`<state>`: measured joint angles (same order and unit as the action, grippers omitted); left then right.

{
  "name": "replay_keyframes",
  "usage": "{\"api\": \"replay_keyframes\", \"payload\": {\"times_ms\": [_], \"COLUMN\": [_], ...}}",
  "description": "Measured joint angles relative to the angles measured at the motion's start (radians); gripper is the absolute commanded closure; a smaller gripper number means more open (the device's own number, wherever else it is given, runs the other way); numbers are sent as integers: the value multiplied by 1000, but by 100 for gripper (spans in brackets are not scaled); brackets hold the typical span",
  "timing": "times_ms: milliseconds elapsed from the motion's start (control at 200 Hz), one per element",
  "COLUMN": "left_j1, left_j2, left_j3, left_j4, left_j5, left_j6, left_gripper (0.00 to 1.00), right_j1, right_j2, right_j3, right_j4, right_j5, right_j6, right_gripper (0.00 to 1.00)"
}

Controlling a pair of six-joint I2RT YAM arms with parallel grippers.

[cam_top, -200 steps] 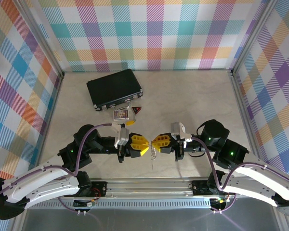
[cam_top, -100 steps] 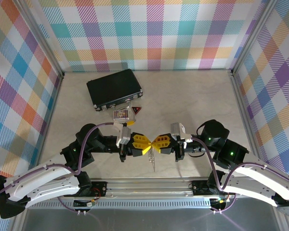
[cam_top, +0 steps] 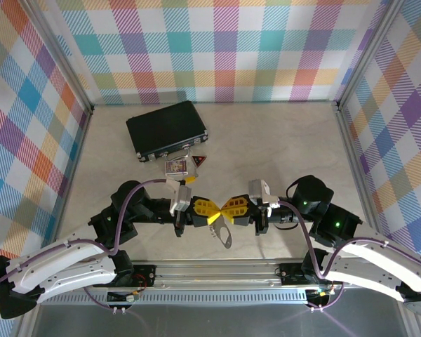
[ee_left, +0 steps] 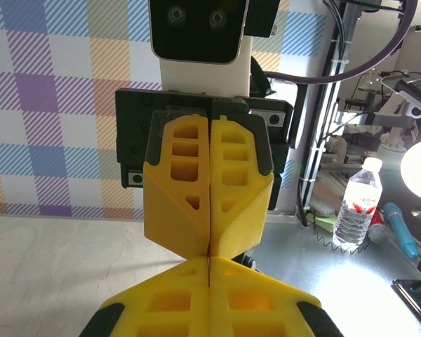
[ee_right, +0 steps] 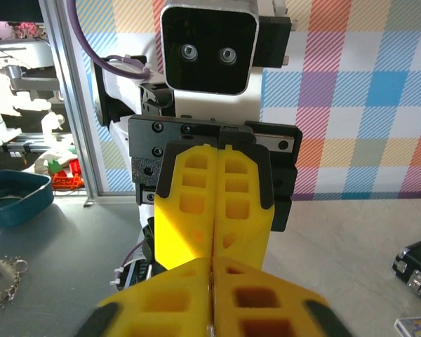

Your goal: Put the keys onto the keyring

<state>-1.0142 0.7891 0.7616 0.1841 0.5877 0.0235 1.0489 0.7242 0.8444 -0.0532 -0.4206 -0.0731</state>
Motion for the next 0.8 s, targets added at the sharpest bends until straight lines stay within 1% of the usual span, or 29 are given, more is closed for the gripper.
{"api": "replay_keyframes", "payload": {"times_ms": [30,75,185,225,440,655,800], "left_j1": [0,0,0,0,-5,-17,-19], "left_j2": [-2,-6,-12,-10,32,88,119], "left_j3": [0,0,14,29,181,310,362], "left_j4": [-8,-24,-100,-137,-352,-566,-677], "left_j5": [-6,-17,-49,-63,-132,-195,-230], "left_j6": [4,12,44,54,126,204,259], "left_gripper": [100,100,100,100,100,100,100], "right_j1": [0,0,0,0,1,23,31], "right_j2": [-4,-14,-37,-42,-11,76,77], "right_j3": [2,7,48,70,155,161,160], "right_j4": [-16,-42,-139,-173,-307,-362,-360], "right_j5": [4,15,50,65,119,151,151], "right_j6": [-3,-13,-42,-51,-83,-93,-93], "right_gripper": [65,59,53,52,65,69,72]}}
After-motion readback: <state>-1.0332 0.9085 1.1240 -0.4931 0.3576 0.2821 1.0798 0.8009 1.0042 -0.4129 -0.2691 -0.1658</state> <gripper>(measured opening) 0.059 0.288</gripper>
